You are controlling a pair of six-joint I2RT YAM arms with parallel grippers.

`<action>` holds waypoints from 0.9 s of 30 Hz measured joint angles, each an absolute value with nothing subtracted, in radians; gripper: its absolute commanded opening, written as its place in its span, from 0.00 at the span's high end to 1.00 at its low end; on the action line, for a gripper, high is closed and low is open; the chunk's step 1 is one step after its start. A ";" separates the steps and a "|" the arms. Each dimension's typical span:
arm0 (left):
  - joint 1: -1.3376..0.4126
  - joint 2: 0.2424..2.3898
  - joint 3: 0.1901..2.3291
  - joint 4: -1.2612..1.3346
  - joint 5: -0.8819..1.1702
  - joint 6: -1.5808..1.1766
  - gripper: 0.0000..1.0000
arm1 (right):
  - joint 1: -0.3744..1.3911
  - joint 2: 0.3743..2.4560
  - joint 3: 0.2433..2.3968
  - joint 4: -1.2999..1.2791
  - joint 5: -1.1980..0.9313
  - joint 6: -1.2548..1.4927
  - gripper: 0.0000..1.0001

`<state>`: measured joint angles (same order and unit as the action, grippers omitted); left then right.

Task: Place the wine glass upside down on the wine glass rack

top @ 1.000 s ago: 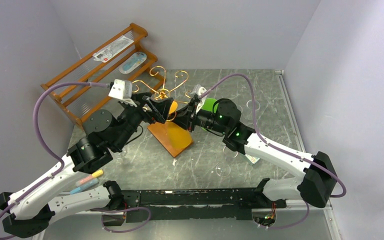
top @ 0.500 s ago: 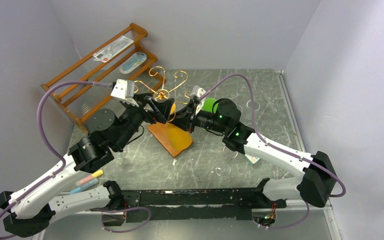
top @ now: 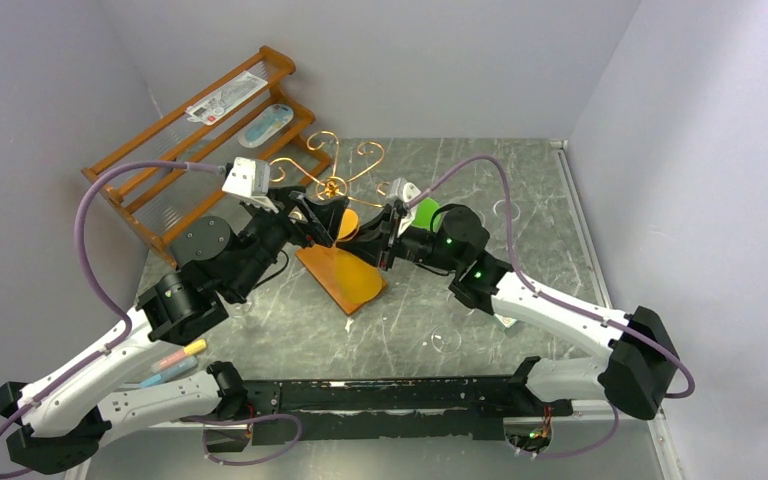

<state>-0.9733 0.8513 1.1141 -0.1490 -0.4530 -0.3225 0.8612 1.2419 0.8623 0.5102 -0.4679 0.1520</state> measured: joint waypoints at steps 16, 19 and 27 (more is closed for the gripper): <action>-0.973 0.851 1.114 -0.150 -0.453 -0.330 0.06 | 0.860 1.180 0.790 0.567 -0.466 0.124 1.00; -0.973 0.851 1.114 -0.150 -0.453 -0.330 0.06 | 0.860 1.193 0.804 0.556 -0.464 0.098 1.00; -0.973 0.864 1.133 -0.156 -0.454 -0.329 0.06 | 0.860 1.219 0.794 0.623 -0.484 0.039 1.00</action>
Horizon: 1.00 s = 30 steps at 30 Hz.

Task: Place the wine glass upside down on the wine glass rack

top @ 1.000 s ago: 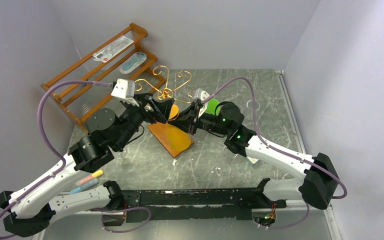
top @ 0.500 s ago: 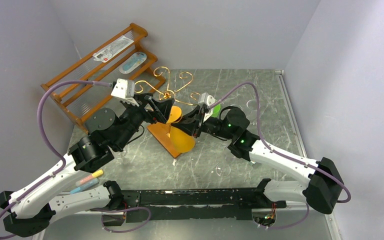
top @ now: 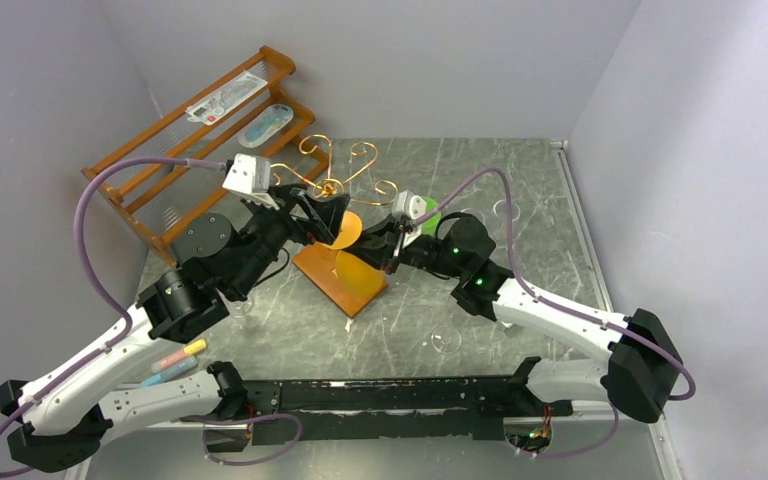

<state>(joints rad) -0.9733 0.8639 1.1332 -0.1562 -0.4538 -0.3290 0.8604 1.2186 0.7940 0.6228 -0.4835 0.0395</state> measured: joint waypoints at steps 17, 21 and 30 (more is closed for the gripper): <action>-0.973 0.881 1.138 -0.157 -0.460 -0.329 0.06 | 0.860 1.161 0.711 0.710 -0.366 0.048 1.00; -0.973 0.881 1.138 -0.157 -0.460 -0.329 0.06 | 0.860 1.171 0.712 0.693 -0.340 0.048 0.96; -0.973 0.881 1.138 -0.158 -0.460 -0.329 0.06 | 0.861 1.180 0.722 0.670 -0.324 0.059 0.68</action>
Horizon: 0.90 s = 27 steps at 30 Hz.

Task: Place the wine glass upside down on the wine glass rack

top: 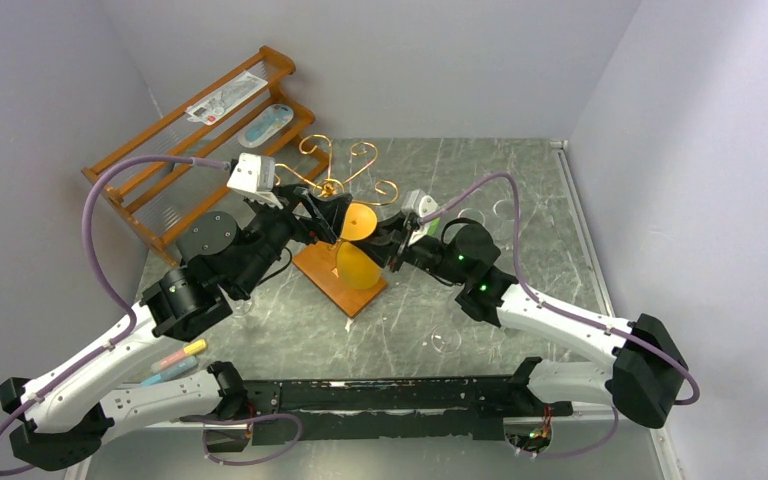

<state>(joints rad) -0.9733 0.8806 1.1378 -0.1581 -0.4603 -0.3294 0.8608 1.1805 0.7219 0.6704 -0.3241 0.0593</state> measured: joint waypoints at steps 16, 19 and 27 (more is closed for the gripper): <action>-0.973 0.858 1.161 -0.197 -0.462 -0.347 0.03 | 0.860 1.019 0.828 0.245 -0.275 0.027 0.39; -0.973 0.859 1.186 -0.227 -0.458 -0.355 0.03 | 0.861 0.947 0.864 0.134 -0.206 0.031 0.36; -0.973 0.859 1.240 -0.312 -0.427 -0.360 0.03 | 0.860 0.826 1.000 -0.211 0.172 0.213 0.30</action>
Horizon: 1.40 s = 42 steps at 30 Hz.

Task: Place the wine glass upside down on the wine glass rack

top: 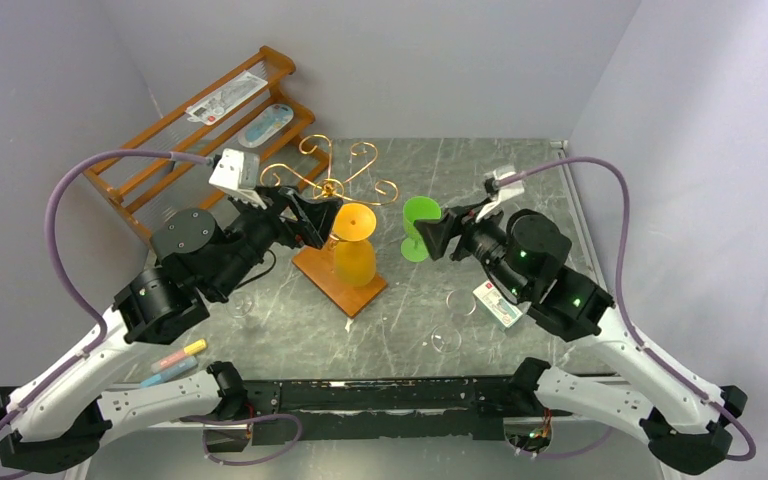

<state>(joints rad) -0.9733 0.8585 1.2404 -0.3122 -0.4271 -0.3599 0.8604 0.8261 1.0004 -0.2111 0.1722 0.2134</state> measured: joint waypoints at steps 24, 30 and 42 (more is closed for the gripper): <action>-0.973 0.747 1.214 -0.400 -0.335 -0.438 0.07 | 0.712 1.338 1.108 -0.429 0.609 0.862 0.53; -0.973 0.743 1.192 -0.390 -0.337 -0.434 0.07 | 0.694 1.370 1.098 -0.432 0.611 0.961 0.53; -0.973 0.764 1.177 -0.377 -0.400 -0.362 0.07 | 0.693 1.428 1.099 -0.464 0.624 1.018 0.65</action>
